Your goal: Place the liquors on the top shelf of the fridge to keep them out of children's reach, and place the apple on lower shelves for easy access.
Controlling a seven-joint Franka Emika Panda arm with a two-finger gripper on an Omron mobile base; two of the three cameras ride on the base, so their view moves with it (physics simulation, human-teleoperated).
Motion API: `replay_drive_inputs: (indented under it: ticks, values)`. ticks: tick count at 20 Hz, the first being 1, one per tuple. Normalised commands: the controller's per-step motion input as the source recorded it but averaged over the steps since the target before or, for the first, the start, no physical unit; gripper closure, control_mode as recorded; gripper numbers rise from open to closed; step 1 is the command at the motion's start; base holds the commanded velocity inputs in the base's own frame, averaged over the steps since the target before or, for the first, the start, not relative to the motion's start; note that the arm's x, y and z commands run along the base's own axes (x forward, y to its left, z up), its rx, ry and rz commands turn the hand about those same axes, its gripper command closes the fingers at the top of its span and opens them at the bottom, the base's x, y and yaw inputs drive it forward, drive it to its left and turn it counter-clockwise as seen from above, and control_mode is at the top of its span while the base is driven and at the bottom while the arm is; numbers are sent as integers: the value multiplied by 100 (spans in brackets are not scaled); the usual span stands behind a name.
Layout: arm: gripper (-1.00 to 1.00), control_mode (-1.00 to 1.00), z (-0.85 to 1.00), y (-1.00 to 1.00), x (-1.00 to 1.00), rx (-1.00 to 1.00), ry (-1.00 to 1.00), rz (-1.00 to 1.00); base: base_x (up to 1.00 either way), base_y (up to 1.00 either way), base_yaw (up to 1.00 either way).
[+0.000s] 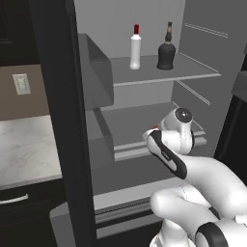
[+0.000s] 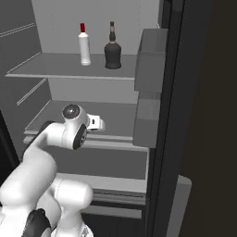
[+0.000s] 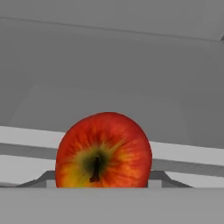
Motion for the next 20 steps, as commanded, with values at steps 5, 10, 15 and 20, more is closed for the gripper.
replay_drive_inputs:
  ticks: [5, 10, 15, 20]
  values:
    - [100, -100, -8, 0, 76, 1, 3, 0, 0, 0, 0]
    - [100, -100, -9, 0, 78, 1, 1, 0, 0, 0, 0]
    - [-100, -100, -8, 0, 65, 0, 0, 0, 0, 0, 0]
    - [-100, -100, -1, -2, 14, 0, 0, 0, 0, 0, 0]
